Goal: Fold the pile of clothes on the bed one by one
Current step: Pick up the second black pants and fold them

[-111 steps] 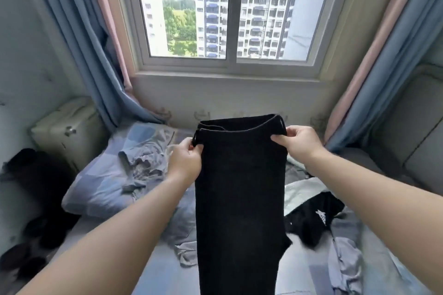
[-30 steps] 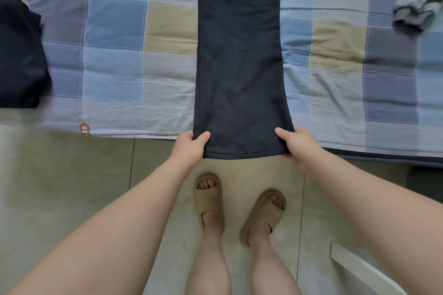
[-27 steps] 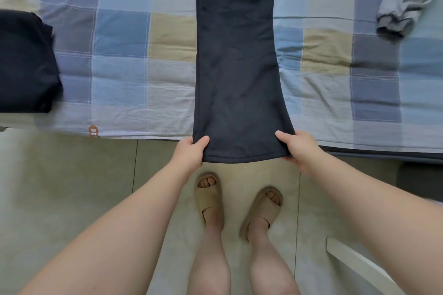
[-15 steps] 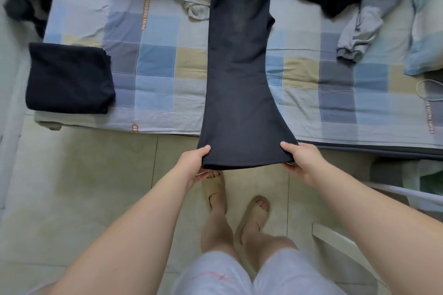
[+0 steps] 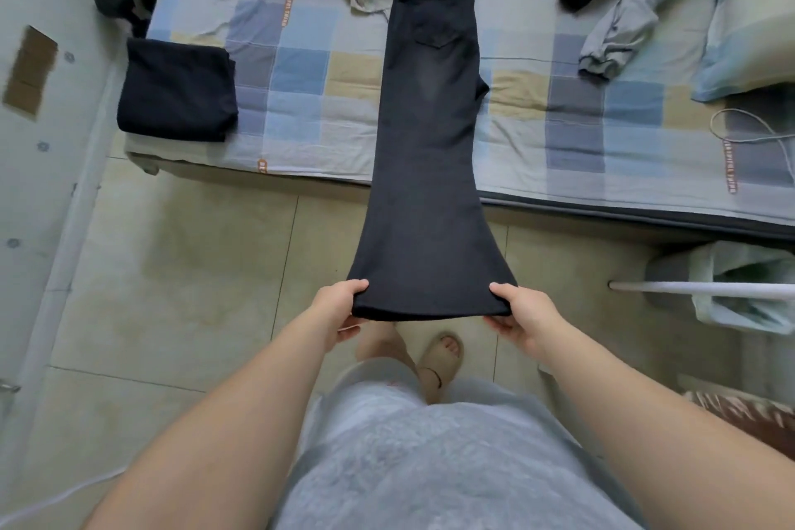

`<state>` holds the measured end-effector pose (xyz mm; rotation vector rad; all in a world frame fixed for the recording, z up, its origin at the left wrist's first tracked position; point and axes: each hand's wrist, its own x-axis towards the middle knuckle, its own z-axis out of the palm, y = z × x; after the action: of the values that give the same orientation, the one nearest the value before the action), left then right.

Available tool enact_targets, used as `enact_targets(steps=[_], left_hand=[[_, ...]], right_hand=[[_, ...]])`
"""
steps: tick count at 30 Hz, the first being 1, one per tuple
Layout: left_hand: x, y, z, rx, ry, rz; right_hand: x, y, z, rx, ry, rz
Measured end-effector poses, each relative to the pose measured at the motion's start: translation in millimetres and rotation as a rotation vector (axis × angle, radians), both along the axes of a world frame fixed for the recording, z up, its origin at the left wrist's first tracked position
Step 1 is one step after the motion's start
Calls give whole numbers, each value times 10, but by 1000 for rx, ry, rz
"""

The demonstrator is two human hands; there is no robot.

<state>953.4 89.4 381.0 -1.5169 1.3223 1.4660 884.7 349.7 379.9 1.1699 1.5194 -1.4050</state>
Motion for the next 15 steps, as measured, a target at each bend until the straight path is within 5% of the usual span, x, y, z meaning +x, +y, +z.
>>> enact_targets(steps=[7, 15], left_hand=[[440, 368, 255, 60, -49, 85], [-39, 313, 506, 64, 86, 241]], right_hand=[[490, 331, 95, 12, -34, -5], [-43, 186, 431, -68, 94, -120]])
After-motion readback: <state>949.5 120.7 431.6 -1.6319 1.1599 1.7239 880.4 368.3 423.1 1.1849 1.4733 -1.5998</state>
